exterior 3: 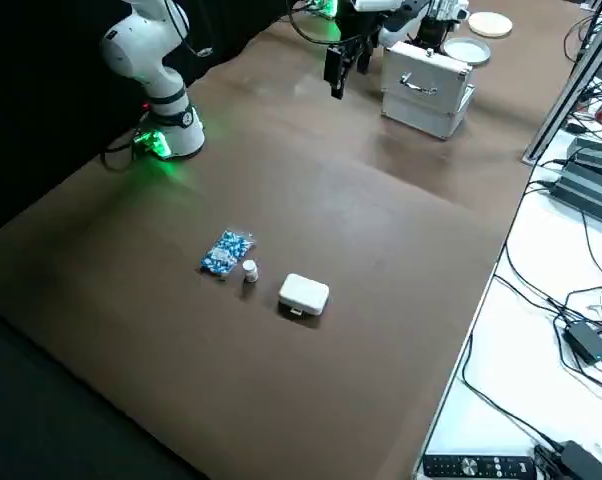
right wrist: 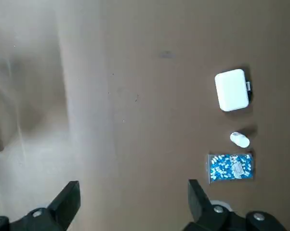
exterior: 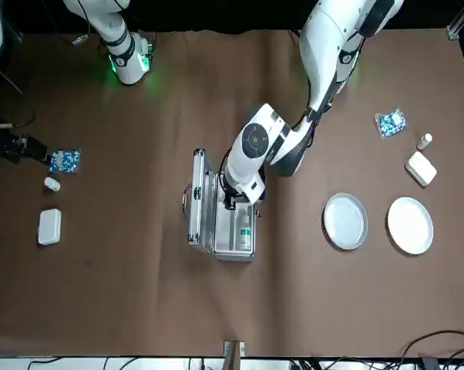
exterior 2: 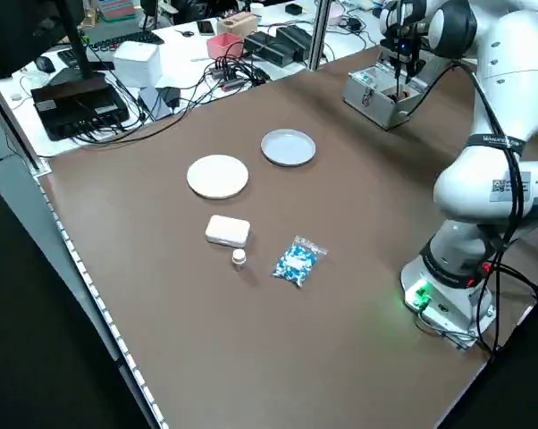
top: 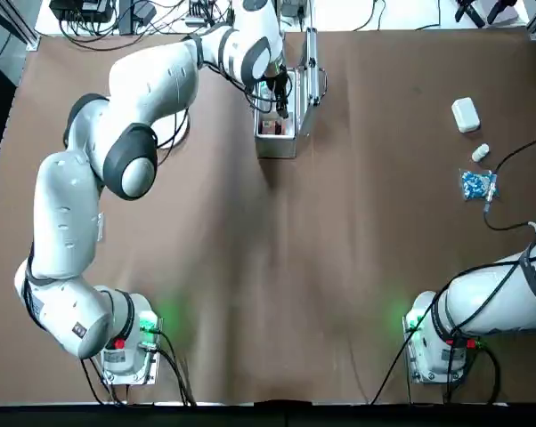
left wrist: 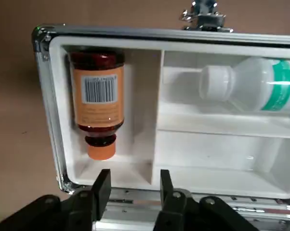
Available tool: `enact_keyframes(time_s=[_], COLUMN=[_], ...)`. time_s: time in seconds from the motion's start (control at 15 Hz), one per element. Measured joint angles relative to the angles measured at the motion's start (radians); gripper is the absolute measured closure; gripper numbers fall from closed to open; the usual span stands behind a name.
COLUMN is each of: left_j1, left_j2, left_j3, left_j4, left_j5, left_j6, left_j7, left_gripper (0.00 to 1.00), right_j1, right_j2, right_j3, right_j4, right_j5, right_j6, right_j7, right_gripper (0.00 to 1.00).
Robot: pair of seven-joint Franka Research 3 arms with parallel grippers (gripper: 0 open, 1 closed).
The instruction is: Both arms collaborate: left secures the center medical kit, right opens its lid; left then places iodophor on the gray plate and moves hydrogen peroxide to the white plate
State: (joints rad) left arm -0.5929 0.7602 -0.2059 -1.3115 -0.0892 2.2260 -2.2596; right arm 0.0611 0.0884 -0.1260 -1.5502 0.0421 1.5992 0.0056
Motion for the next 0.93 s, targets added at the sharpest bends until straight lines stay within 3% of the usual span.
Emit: enact_keyframes(time_s=[0.93], left_j1=[-0.022], left_j2=[0.013], left_j3=[0.003], left_j4=[-0.008], left_j5=[0.041], left_j6=[-0.036], left_j7=[-0.045], left_gripper=[0.51], right_j1=[0.0], right_j2=[0.0], right_j3=[0.0], right_j4=[0.0], right_j5=[0.0], right_j6=[0.002], right_j7=[0.0], right_gripper=[0.01])
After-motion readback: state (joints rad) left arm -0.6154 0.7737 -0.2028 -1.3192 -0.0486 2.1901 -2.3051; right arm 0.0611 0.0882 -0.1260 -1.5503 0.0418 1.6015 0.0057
